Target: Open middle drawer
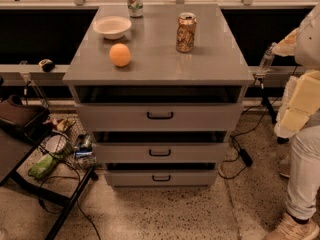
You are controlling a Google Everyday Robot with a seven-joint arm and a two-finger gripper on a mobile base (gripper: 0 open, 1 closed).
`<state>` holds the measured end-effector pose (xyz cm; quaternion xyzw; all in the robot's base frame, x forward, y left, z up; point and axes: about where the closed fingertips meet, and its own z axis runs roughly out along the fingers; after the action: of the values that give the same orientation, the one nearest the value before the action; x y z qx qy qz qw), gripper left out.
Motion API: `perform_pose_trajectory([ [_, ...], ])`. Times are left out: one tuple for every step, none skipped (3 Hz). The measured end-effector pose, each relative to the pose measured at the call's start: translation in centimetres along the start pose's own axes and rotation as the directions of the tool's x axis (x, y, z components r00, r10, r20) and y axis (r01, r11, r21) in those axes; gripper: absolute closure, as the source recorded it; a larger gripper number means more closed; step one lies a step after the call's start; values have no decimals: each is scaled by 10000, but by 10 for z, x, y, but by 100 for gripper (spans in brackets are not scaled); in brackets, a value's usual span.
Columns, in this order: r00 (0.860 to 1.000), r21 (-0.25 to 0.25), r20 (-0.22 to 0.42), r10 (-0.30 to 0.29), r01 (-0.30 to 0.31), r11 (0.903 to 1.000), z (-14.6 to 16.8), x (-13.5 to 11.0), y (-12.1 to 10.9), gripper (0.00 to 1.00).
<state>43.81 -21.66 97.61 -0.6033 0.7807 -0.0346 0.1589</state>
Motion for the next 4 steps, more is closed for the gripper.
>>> perform_pose_trajectory([
  [10000, 135, -69, -32, 33, 9999, 1, -1, 0, 0],
  [9986, 736, -391, -349, 377, 9966, 18, -7, 10, 0],
  [9935, 1022, -883, -714, 803, 9915, 86, -18, 16, 0],
  [9797, 801, -1589, -1227, 1366, 9874, 180, -21, 20, 0],
])
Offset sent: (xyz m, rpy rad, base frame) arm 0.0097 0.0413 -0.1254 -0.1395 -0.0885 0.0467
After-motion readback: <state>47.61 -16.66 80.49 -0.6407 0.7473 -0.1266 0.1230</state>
